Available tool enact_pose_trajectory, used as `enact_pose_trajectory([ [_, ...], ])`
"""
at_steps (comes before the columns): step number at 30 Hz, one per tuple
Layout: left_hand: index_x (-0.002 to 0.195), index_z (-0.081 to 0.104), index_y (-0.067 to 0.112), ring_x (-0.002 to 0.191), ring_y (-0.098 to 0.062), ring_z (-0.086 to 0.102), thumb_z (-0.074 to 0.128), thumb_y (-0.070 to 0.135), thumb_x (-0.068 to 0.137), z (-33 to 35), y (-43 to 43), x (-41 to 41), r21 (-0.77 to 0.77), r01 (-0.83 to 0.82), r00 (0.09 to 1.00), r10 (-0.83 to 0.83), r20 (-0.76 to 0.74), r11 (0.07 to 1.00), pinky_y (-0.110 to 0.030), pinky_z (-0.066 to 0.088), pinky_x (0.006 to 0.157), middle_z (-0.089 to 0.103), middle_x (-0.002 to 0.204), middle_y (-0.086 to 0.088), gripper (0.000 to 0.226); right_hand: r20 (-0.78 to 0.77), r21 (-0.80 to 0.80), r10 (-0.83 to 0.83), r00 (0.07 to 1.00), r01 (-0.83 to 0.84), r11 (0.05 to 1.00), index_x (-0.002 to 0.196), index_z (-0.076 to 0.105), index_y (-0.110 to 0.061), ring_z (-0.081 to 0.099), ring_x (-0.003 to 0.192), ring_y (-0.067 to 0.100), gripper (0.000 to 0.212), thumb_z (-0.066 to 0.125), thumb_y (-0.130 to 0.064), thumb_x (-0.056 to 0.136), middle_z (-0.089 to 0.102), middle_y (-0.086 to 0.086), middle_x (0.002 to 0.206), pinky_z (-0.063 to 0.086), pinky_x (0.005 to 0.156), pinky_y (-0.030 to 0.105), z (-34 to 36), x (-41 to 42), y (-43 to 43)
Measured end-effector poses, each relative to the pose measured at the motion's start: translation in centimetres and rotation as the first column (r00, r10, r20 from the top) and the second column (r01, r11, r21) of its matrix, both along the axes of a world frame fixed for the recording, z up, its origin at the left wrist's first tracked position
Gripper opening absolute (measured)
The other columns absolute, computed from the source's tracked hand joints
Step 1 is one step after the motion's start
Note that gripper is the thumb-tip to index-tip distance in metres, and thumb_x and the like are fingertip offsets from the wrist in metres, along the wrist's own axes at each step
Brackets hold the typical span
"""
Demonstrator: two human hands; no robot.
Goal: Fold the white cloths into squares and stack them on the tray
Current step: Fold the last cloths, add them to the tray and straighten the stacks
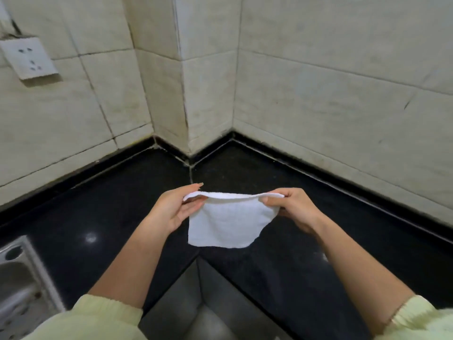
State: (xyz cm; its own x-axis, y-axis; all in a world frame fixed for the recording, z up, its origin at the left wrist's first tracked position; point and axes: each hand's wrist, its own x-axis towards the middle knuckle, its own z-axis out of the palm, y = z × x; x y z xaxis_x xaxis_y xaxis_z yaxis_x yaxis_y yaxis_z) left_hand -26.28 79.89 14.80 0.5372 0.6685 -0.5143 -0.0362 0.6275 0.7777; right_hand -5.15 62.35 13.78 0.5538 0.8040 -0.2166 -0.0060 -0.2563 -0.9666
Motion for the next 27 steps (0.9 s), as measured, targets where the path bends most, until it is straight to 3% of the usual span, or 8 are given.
enact_pose_trajectory([
  [6, 0.104, 0.070, 0.005, 0.087, -0.019, 0.073, 0.065, 0.012, 0.089, -0.2, 1.1, 8.3, 0.015, 0.122, 0.992, -0.122, 0.039, 0.992, -0.025, 0.060, 0.065, 0.071, 0.104, -0.016, 0.018, -0.068, 0.066, -0.233, 0.970, 0.238, 0.969, 0.102, 0.073, -0.004, 0.068, 0.086, 0.019, 0.017, 0.067, -0.012, 0.087, 0.072, 0.010, 0.096, 0.054, 0.072, 0.029, -0.2, 6.4, -1.2],
  [10, 0.097, 0.074, 0.011, 0.085, -0.013, 0.071, 0.064, 0.013, 0.089, -0.5, 2.2, 12.7, 0.052, 0.240, 0.970, -0.242, 0.031, 0.969, -0.026, 0.058, 0.070, 0.071, 0.102, -0.008, 0.013, -0.065, 0.080, -0.320, 0.945, 0.324, 0.943, 0.099, 0.073, -0.005, 0.069, 0.089, 0.021, 0.015, 0.066, -0.010, 0.087, 0.073, 0.010, 0.098, 0.054, 0.077, 0.030, -0.3, 10.0, -1.6],
  [14, 0.097, 0.076, 0.012, 0.094, -0.017, 0.070, 0.065, 0.013, 0.088, -1.2, 3.8, 14.8, 0.127, 0.404, 0.914, -0.406, -0.015, 0.906, -0.026, 0.058, 0.074, 0.073, 0.103, -0.006, 0.014, -0.090, 0.066, -0.356, 0.930, 0.363, 0.930, 0.098, 0.071, 0.008, 0.067, 0.093, 0.030, 0.018, 0.065, -0.001, 0.084, 0.071, 0.024, 0.101, 0.054, 0.089, 0.036, -1.1, 12.8, -2.0],
  [19, 0.091, 0.077, 0.009, 0.082, -0.017, 0.069, 0.070, 0.015, 0.081, -3.7, 4.6, 14.0, 0.066, 0.621, 0.775, -0.599, -0.200, 0.781, -0.032, 0.057, 0.080, 0.072, 0.091, -0.007, 0.013, -0.088, -0.117, -0.267, 0.960, 0.256, 0.960, 0.089, 0.070, 0.012, 0.063, 0.079, 0.026, 0.016, 0.068, -0.002, 0.080, 0.068, 0.021, 0.084, 0.049, 0.073, 0.028, -4.1, 13.1, -3.4],
  [20, 0.091, 0.078, 0.009, 0.080, -0.017, 0.068, 0.076, 0.018, 0.074, -4.3, 4.5, 13.6, 0.019, 0.653, 0.742, -0.635, -0.215, 0.757, -0.033, 0.058, 0.079, 0.071, 0.089, -0.007, 0.019, -0.118, -0.166, -0.261, 0.958, 0.240, 0.957, 0.088, 0.068, 0.014, 0.062, 0.073, 0.024, 0.018, 0.068, -0.001, 0.079, 0.065, 0.020, 0.079, 0.049, 0.067, 0.026, -4.9, 12.8, -3.8],
  [22, 0.093, 0.078, 0.008, 0.076, -0.017, 0.070, 0.092, 0.028, 0.046, -5.6, 4.4, 12.6, -0.065, 0.727, 0.657, -0.720, -0.224, 0.683, -0.034, 0.059, 0.073, 0.073, 0.087, -0.008, 0.052, -0.193, -0.256, -0.256, 0.947, 0.203, 0.945, 0.084, 0.068, 0.013, 0.063, 0.063, 0.019, 0.014, 0.070, 0.000, 0.079, 0.064, 0.016, 0.071, 0.050, 0.059, 0.023, -6.3, 11.9, -4.6],
  [24, 0.091, 0.079, 0.009, 0.074, -0.017, 0.070, 0.095, 0.029, 0.036, -6.9, 4.1, 11.6, -0.125, 0.773, 0.581, -0.774, -0.251, 0.621, -0.033, 0.059, 0.069, 0.073, 0.083, -0.008, 0.062, -0.263, -0.324, -0.215, 0.940, 0.124, 0.938, 0.081, 0.072, 0.009, 0.066, 0.072, 0.021, 0.012, 0.072, -0.003, 0.077, 0.068, 0.015, 0.077, 0.051, 0.070, 0.027, -8.0, 11.0, -5.7],
  [27, 0.087, 0.078, 0.009, 0.075, -0.020, 0.071, 0.088, 0.027, 0.050, -8.6, 2.8, 10.5, -0.209, 0.768, 0.529, -0.784, -0.325, 0.605, -0.033, 0.057, 0.066, 0.072, 0.080, -0.010, 0.043, -0.353, -0.401, -0.174, 0.919, 0.020, 0.916, 0.076, 0.077, -0.003, 0.071, 0.082, 0.021, 0.009, 0.070, -0.003, 0.081, 0.074, 0.013, 0.085, 0.053, 0.078, 0.029, -10.0, 9.8, -7.1],
])
